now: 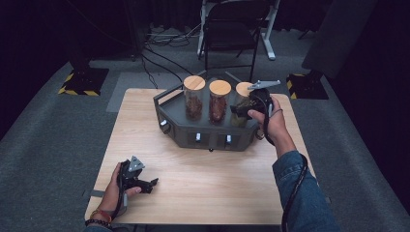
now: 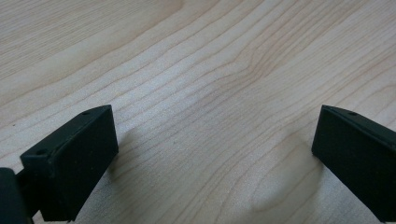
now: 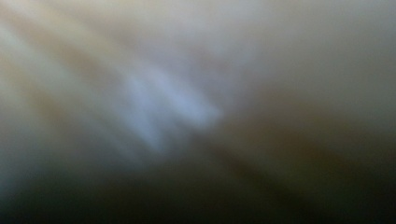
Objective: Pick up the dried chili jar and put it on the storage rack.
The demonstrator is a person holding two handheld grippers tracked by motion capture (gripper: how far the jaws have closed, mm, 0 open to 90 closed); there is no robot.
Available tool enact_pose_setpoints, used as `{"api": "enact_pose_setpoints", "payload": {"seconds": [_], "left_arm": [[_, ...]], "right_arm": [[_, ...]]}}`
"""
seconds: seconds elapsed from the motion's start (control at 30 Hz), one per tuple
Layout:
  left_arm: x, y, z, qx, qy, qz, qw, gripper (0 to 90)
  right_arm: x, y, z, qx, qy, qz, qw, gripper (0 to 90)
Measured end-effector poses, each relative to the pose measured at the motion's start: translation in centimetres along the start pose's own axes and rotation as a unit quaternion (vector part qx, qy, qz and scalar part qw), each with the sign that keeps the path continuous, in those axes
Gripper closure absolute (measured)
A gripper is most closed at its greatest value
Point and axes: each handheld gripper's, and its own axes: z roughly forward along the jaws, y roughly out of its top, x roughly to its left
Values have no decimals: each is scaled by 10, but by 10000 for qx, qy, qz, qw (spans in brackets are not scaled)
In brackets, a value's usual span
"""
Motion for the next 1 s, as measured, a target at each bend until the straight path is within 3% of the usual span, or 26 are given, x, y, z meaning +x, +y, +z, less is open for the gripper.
{"api": "enact_pose_setpoints", "payload": {"seconds": [0.1, 0.2, 0.53, 1.0], "left_arm": [[0, 0, 0, -2, 0, -2, 10000, 0], [0, 0, 0, -2, -1, -1, 10000, 0], [0, 0, 0, 0, 1, 1, 10000, 0], [0, 0, 0, -1, -1, 0, 10000, 0]], "right_arm": [[1, 0, 0, -21, -135, -18, 9999, 52], [2, -1, 0, -48, -88, -5, 9999, 34], [5, -2, -2, -190, -206, -23, 9996, 23], [10, -2, -14, -361, -433, -380, 9977, 21]]}}
